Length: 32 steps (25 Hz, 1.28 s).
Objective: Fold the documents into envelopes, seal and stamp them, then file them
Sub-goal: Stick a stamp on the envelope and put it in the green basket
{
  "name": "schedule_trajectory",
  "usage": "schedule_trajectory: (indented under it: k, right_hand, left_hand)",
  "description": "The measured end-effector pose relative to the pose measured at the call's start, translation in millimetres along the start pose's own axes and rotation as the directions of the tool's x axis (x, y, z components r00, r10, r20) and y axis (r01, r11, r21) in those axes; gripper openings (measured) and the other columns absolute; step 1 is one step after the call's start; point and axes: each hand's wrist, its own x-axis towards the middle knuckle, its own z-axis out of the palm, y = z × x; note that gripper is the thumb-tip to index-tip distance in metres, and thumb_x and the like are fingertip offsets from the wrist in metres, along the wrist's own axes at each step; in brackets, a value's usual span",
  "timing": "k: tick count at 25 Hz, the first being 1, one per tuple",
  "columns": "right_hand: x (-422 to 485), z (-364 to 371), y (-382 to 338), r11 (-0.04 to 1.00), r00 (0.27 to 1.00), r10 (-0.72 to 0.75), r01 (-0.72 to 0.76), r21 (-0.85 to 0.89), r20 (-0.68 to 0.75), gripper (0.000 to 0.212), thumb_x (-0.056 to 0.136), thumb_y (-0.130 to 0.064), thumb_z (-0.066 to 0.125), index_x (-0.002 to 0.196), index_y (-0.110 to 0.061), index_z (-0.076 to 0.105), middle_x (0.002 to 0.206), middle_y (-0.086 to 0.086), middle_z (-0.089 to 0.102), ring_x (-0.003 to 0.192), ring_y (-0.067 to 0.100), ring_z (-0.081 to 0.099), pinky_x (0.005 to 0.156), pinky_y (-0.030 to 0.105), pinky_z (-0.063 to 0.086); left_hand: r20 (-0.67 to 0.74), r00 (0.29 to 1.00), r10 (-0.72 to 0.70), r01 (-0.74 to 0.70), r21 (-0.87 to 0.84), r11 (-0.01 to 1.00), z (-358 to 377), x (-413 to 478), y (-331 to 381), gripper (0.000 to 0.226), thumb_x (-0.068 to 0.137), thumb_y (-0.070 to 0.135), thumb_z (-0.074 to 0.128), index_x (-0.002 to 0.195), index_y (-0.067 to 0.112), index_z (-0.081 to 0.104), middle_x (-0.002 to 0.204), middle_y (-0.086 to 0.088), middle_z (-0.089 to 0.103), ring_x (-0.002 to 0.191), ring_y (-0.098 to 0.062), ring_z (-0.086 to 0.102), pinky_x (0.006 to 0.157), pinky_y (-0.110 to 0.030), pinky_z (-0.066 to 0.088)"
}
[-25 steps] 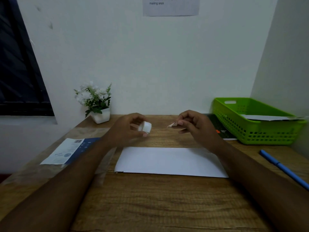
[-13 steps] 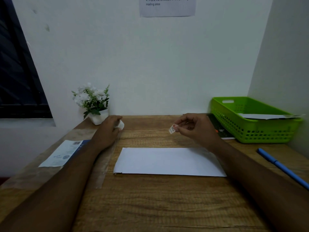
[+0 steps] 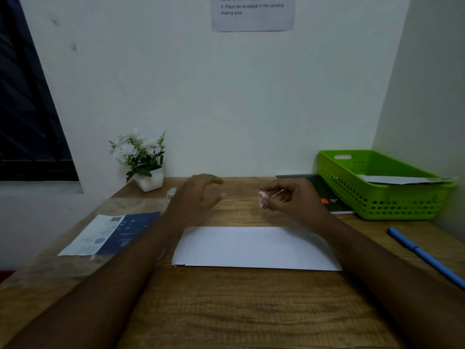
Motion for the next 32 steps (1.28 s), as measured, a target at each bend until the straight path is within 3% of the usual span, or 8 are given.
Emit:
schedule_trajectory:
  k: [2,6,8,12,19,25,29,32]
  right_hand:
    - [-1,2,-5,0.998,0.999,-0.028,0.030,-0.051,0.041,0.019,0.078,-0.008,0.076,0.097,-0.010,0.073,0.077,-0.002,0.074,0.067,0.012,0.072,0.065,0.020,0.056]
    - [-3,10,-14,0.980,0.986,-0.137,0.149,-0.133,0.096,0.026,0.075,-0.005,0.078,0.100,-0.011,0.074,0.079,-0.008,0.073,0.068,0.007,0.071,0.066,0.020,0.056]
    - [-3,13,-14,0.982,0.986,-0.149,0.157,-0.105,0.076,0.028,0.076,-0.006,0.078,0.102,-0.014,0.072,0.081,-0.002,0.073,0.069,0.013,0.072,0.067,0.023,0.058]
    - [0,12,-10,0.995,0.996,-0.090,0.089,0.040,0.015,0.030,0.075,-0.012,0.077,0.104,-0.014,0.069,0.085,0.018,0.071,0.070,0.032,0.070,0.070,0.036,0.061]
    - [2,9,-5,0.993,1.000,-0.002,0.002,0.118,0.003,0.018,0.083,0.004,0.067,0.096,-0.008,0.071,0.083,0.009,0.073,0.072,0.019,0.071,0.067,0.028,0.060]
    - [13,-34,12,0.997,0.972,0.078,-0.078,0.007,-0.222,0.020,0.081,-0.001,0.071,0.080,-0.020,0.072,0.075,0.007,0.071,0.070,0.016,0.066,0.066,0.027,0.053]
    - [13,-46,34,0.988,0.942,0.139,-0.151,-0.014,-0.306,0.027,0.082,0.000,0.069,0.082,-0.027,0.067,0.078,0.010,0.065,0.075,0.019,0.060,0.073,0.038,0.052]
    - [14,-47,33,0.986,0.942,0.165,-0.163,0.030,-0.291,0.032,0.079,0.000,0.072,0.101,-0.019,0.061,0.075,0.002,0.063,0.070,0.013,0.061,0.070,0.030,0.053]
  left_hand:
    - [0.129,0.991,-0.036,0.068,-0.254,0.965,11,-2,34,0.042,0.073,0.054,0.066,0.098,0.021,0.070,0.094,0.009,0.070,0.086,-0.003,0.063,0.074,-0.021,0.049]
    - [0.100,0.995,-0.019,0.065,-0.479,0.876,26,-2,53,0.014,0.083,0.022,0.071,0.082,0.009,0.073,0.075,-0.007,0.072,0.065,-0.016,0.067,0.061,-0.028,0.054]
    - [0.103,0.994,-0.024,0.075,-0.528,0.846,25,-1,47,0.008,0.086,0.011,0.066,0.083,0.008,0.073,0.077,-0.010,0.072,0.063,-0.023,0.067,0.062,-0.035,0.057]
    - [0.148,0.985,-0.084,0.156,-0.593,0.790,24,-2,42,0.014,0.085,0.000,0.063,0.092,0.009,0.071,0.076,-0.007,0.071,0.056,-0.012,0.065,0.059,-0.023,0.056]
    - [0.198,0.979,-0.051,0.170,-0.653,0.738,29,-5,44,0.027,0.083,-0.003,0.065,0.108,0.006,0.065,0.074,-0.009,0.070,0.059,-0.017,0.065,0.059,-0.027,0.056]
    - [0.219,0.962,0.163,-0.143,-0.104,0.984,28,-11,53,0.020,0.086,0.018,0.064,0.105,0.018,0.068,0.092,0.005,0.069,0.081,-0.005,0.061,0.072,-0.027,0.051]
    - [0.327,0.945,-0.002,-0.029,0.089,0.996,41,-10,86,0.029,0.088,0.043,0.058,0.107,0.023,0.066,0.105,0.009,0.064,0.091,-0.006,0.055,0.075,-0.025,0.046]
    - [0.319,0.946,-0.053,-0.010,0.191,0.981,69,-7,101,0.048,0.081,0.065,0.051,0.099,0.024,0.068,0.098,0.008,0.064,0.091,-0.011,0.057,0.080,-0.035,0.047]
